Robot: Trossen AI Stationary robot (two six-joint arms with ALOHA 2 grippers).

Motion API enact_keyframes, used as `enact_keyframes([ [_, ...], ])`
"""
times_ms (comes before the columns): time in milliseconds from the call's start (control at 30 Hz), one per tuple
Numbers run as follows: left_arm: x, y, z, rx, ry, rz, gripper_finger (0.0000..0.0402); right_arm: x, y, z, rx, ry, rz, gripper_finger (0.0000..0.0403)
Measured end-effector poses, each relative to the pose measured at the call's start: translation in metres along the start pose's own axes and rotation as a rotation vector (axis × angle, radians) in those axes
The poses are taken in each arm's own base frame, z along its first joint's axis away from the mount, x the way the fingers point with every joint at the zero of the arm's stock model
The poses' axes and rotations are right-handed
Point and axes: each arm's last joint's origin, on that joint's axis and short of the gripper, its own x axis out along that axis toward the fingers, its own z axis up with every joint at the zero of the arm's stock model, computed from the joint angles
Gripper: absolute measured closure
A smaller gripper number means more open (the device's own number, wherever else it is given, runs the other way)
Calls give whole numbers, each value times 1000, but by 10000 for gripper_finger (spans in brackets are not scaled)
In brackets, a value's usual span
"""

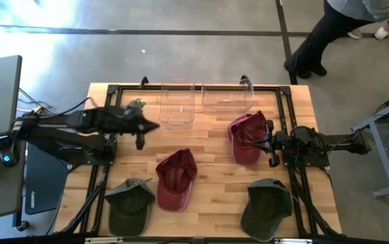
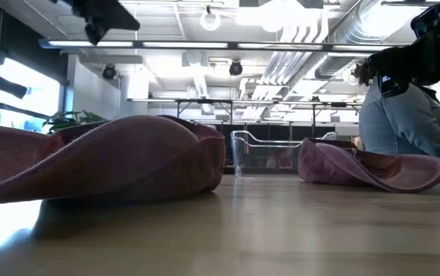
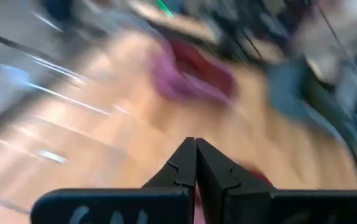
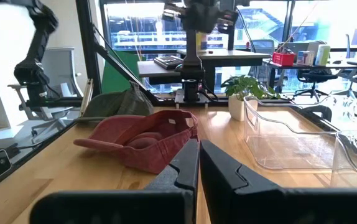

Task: Pick & Place hat
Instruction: Put the left red cap into the right transparent bin

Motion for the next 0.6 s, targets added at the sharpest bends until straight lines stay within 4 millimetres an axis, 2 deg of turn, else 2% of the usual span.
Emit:
enact_keyframes([
  [100, 15, -13, 12, 91, 212, -194, 402, 0, 0, 0, 0, 0, 0, 391],
  [200, 33, -21, 17, 102, 407, -289, 402, 0, 0, 0, 0, 0, 0, 391],
  [300, 51, -29, 18, 86, 544, -268, 402, 0, 0, 0, 0, 0, 0, 391],
  [433, 80, -44, 12, -8, 641, -186, 397, 0, 0, 0, 0, -1, 0, 391],
  [600, 117, -73, -2, -198, 722, -183, 353, 0, 0, 0, 0, 0, 0, 391],
])
